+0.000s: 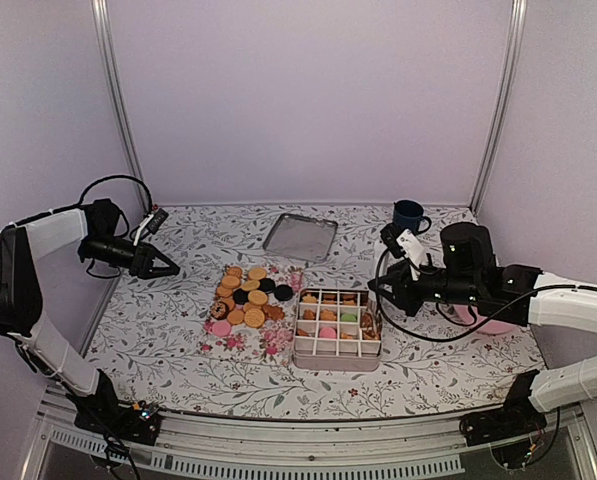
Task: Pack the cookies
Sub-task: Place the fake cookies in the empty pocket of the box, then position the fake cookies on the plate.
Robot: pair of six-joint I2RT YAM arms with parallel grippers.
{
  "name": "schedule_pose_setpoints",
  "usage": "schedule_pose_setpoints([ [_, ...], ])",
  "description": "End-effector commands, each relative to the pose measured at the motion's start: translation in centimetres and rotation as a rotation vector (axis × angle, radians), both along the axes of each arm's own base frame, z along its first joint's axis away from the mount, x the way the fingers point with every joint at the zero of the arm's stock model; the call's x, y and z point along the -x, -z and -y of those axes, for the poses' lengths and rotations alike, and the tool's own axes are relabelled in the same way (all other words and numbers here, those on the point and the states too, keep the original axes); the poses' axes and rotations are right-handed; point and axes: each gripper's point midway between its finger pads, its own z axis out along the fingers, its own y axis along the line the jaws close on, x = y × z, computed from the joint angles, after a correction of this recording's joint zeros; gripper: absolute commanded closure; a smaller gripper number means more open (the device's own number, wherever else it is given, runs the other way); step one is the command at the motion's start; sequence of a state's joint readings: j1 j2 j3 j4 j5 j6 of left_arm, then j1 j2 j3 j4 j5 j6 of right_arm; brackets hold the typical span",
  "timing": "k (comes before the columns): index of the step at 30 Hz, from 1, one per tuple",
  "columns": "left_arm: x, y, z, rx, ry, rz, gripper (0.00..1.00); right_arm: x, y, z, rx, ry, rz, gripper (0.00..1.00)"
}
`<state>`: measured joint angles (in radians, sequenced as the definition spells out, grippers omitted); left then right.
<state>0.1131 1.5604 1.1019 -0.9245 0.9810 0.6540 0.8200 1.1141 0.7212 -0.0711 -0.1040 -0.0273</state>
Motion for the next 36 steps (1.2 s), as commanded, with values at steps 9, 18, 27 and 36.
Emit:
schedule_pose_setpoints([
  [9,0.1,-0.6,0.3,0.022,0.009,0.013,0.45,-0.2,-5.8,-0.1,-0.092,0.0,0.077,0.64],
  [18,0.2,-0.4,0.2,0.014,0.01,0.009,0.45,-0.1,-8.8,-0.8,-0.19,-0.027,0.132,0.65],
  [27,-0.1,0.6,-0.4,-0.018,-0.008,-0.016,0.45,-0.5,-10.2,-10.1,-0.309,-0.192,0.14,0.65],
  [36,-0.2,2.0,-1.3,-0.055,-0.033,-0.046,0.45,-1.3,-7.8,-23.9,-0.35,-0.363,0.149,0.62],
])
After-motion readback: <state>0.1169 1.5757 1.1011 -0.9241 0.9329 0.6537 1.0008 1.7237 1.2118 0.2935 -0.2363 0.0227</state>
